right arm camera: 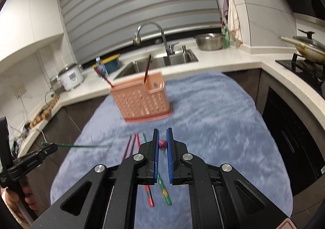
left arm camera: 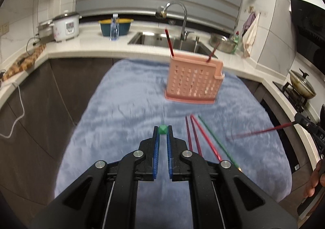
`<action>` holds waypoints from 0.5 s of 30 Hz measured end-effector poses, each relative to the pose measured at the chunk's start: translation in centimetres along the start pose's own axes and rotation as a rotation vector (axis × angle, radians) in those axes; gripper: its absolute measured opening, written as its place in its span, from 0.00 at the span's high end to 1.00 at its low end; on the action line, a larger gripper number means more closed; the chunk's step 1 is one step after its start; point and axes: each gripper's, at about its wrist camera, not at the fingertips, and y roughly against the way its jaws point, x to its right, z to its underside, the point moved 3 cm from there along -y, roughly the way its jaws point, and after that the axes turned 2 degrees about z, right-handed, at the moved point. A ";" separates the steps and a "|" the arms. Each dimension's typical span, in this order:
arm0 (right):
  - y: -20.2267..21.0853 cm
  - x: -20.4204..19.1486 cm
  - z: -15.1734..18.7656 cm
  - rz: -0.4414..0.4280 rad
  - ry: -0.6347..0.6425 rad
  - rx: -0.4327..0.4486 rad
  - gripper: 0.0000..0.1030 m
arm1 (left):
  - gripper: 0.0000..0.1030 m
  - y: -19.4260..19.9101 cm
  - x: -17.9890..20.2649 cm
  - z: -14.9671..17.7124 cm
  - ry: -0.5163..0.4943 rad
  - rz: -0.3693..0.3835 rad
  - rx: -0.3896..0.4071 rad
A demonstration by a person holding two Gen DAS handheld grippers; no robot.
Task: Organize utensils
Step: 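Lift both chopsticks and lower them tip-first into the pink holder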
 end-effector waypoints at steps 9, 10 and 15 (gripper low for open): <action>0.6 -0.6 -5.3 -0.004 0.016 0.097 0.93 | 0.94 0.6 0.3 -6.2 -0.023 -0.011 0.116; 0.6 -0.7 -6.0 -0.013 0.015 0.107 0.93 | 0.94 0.7 0.5 -6.9 -0.029 -0.012 0.129; 0.2 -1.5 -10.0 -0.070 -0.011 0.159 0.93 | 0.94 1.1 1.1 -11.3 -0.027 0.021 0.190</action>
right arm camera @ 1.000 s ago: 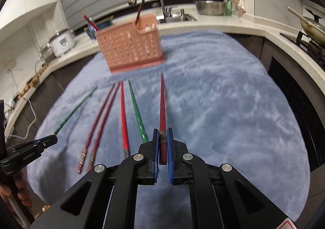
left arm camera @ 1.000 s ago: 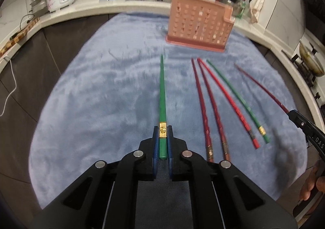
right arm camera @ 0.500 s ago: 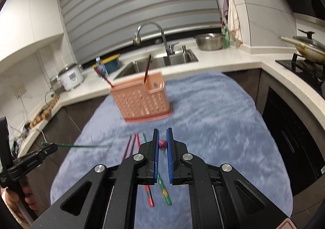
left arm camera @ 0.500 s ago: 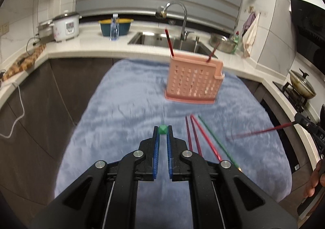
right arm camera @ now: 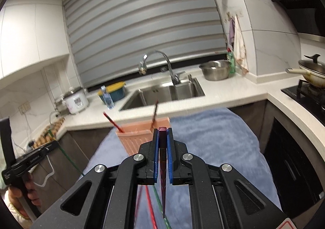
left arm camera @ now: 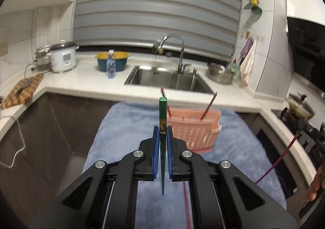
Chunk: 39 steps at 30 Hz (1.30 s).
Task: Organize utensils
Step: 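Lift both chopsticks and lower them tip-first into the pink holder, then open both tools to release the chopsticks into the holder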
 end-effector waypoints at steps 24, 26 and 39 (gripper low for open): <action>-16.4 -4.4 -10.8 -0.082 -0.065 0.128 0.93 | 0.93 -12.5 1.8 -12.7 0.035 0.069 0.193; -17.9 -4.1 -9.6 -0.078 -0.069 0.093 0.93 | 0.94 -13.7 1.3 -11.9 0.044 0.070 0.169; -23.2 -2.3 -3.7 -0.041 -0.089 -0.057 0.82 | 0.87 -18.6 -0.4 -7.8 0.097 0.051 0.033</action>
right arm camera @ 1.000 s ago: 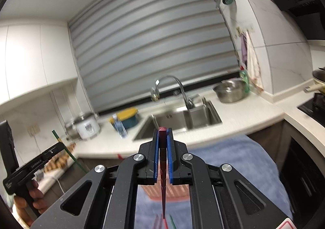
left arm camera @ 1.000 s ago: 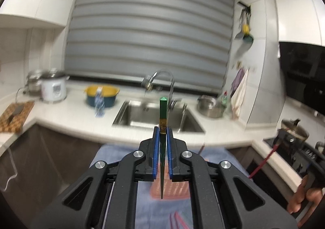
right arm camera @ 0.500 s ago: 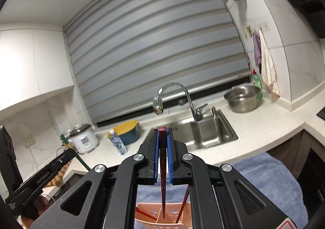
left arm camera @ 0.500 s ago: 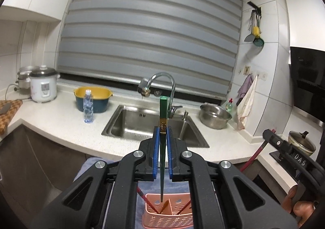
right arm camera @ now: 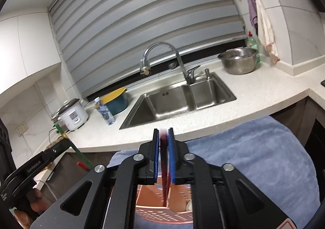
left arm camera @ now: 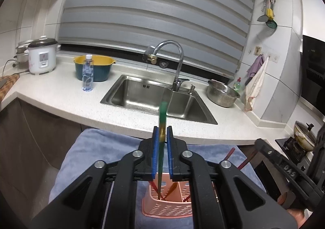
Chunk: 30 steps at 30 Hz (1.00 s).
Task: Organize utensils
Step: 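Open both tools to release the chopsticks into the holder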
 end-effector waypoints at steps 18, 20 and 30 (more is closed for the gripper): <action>11.5 2.2 7.7 0.036 0.057 -0.040 0.61 | 0.34 10.1 -1.9 7.7 -0.006 -0.093 -0.051; 12.6 3.3 10.7 0.066 0.062 -0.094 0.61 | 0.34 11.0 -2.2 9.8 -0.006 -0.102 -0.080; 16.8 6.3 21.9 0.195 0.143 -0.266 0.61 | 0.34 14.4 -2.3 20.7 -0.018 -0.123 -0.256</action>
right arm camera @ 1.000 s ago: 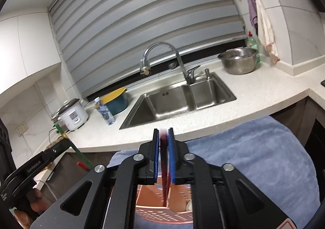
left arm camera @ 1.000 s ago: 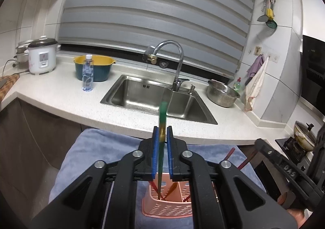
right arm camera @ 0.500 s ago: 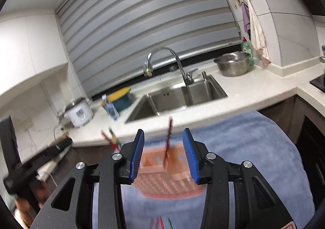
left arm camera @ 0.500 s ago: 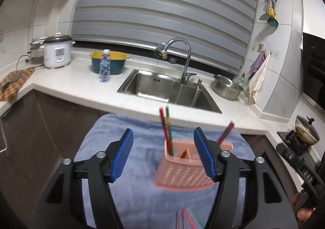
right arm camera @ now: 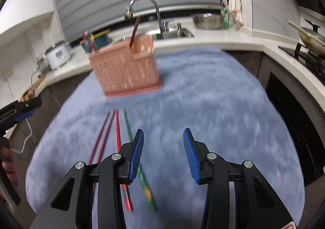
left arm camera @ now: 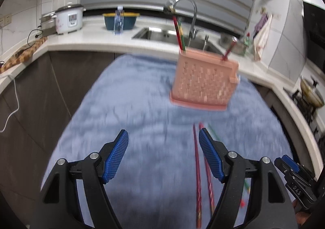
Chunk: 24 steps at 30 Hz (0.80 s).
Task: Organize utensils
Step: 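Move both open tools down to the remaining chopsticks on the blanket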
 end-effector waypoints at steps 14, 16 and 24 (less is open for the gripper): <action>-1.2 -1.5 7.8 0.002 0.057 -0.123 0.61 | 0.34 -0.5 2.2 8.6 -0.054 -0.009 -0.157; -1.6 -1.5 8.0 0.005 0.059 -0.136 0.61 | 0.34 -0.8 2.2 9.4 -0.060 -0.011 -0.176; -2.2 -1.6 7.8 0.001 0.051 -0.137 0.61 | 0.34 -1.4 2.4 10.5 -0.062 0.006 -0.210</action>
